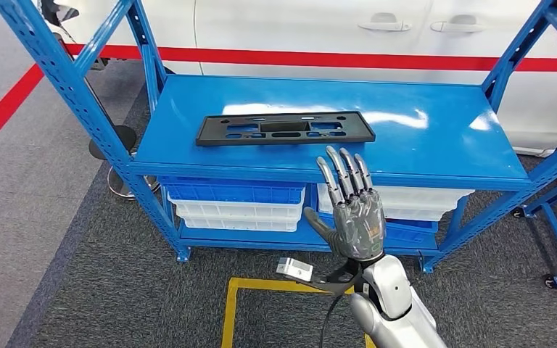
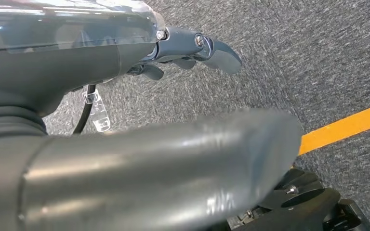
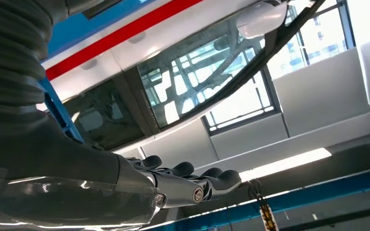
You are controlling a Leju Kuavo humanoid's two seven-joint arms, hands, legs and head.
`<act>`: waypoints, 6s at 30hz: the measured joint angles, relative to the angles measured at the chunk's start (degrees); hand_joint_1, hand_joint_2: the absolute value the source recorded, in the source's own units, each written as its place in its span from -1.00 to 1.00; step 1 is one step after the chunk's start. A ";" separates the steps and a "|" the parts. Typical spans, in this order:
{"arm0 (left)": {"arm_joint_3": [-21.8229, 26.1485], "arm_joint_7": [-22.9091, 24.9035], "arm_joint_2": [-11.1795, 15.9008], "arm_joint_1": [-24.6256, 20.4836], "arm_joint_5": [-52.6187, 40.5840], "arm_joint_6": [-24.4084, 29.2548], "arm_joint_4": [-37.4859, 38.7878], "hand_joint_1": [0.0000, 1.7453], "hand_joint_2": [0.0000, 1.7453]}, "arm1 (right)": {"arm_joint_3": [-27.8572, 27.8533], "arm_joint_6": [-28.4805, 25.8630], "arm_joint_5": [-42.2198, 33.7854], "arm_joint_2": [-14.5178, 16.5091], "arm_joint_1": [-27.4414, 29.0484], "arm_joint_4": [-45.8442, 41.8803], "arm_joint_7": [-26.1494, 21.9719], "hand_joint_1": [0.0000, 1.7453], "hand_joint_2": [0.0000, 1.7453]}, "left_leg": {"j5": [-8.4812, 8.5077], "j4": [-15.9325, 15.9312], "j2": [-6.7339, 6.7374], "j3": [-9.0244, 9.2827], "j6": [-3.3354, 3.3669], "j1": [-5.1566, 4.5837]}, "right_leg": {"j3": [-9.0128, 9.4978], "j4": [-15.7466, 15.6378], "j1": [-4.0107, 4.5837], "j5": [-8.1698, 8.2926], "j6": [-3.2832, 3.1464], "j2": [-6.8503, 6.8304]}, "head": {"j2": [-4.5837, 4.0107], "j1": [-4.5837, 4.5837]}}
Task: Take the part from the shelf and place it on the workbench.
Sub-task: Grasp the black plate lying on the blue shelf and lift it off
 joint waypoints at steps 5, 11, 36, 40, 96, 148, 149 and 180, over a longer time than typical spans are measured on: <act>0.20 0.01 0.00 0.02 0.17 -0.01 0.00 -1.00 -1.00 | 0.18 -0.11 0.00 0.00 0.45 -1.23 -0.19 -1.00 1.00 | 0.01 0.00 0.00 0.02 0.00 0.00 | 0.01 0.00 -0.01 0.01 0.00 0.00 | 0.00 0.00; 1.51 -2.23 0.04 0.33 1.93 -0.16 0.00 -1.00 -1.00 | 1.66 -0.89 -0.11 0.00 1.79 -3.69 -1.97 -1.00 1.00 | 0.00 0.03 0.00 -0.01 0.01 -0.01 | 0.02 -0.01 -0.01 0.01 0.00 0.00 | 0.00 0.00; 4.23 -2.28 0.46 0.79 3.33 -1.09 0.01 -1.00 -1.00 | 4.73 -1.03 -2.23 -0.04 4.86 -6.50 -2.76 -1.00 1.00 | -2.50 -0.56 -0.12 2.98 0.90 -0.25 | -7.32 4.15 -0.41 4.54 0.76 -0.22 | 0.00 0.48; 4.24 -2.24 0.50 0.62 3.32 -1.09 0.02 -1.00 -1.00 | 4.77 -1.03 -2.29 -0.07 4.98 -6.49 -2.75 -1.00 1.00 | -3.30 -0.32 -0.05 3.09 -0.57 -0.20 | -6.73 2.45 -0.17 3.91 -0.62 0.03 | 0.00 0.30; 4.02 -0.08 0.43 0.32 0.69 -3.09 0.04 -1.00 -1.00 | 4.67 6.28 -4.64 0.00 4.50 3.78 1.13 -1.00 1.00 | -1.79 0.33 -0.02 1.25 1.42 -0.26 | -10.44 8.26 0.31 3.88 -0.47 -0.30 | -0.01 0.62; 2.58 1.97 0.26 -0.20 -2.73 -3.85 0.11 -1.00 -1.00 | 8.55 12.79 -4.76 3.44 -1.16 16.50 2.05 -1.00 1.00 | -4.76 -1.72 0.12 5.58 0.11 -0.31 | -8.73 2.75 1.44 5.44 -2.54 0.10 | 0.00 0.63; 2.58 1.93 0.26 -0.19 -2.73 -3.81 0.11 -1.00 -1.00 | 8.74 12.92 -4.77 3.59 -1.17 16.87 2.05 -1.00 1.00 | -4.74 -1.73 0.11 5.61 0.07 -0.31 | -8.69 2.75 1.44 5.45 -2.55 0.09 | 0.00 0.63; 2.38 1.94 0.21 -0.31 -3.91 -3.68 0.11 -1.00 -1.00 | 11.09 17.60 -7.35 7.81 -10.80 26.05 3.85 -1.00 1.00 | -4.75 -1.64 0.11 5.92 -0.02 -0.54 | -8.31 2.69 1.17 5.56 -2.45 0.06 | 0.00 0.63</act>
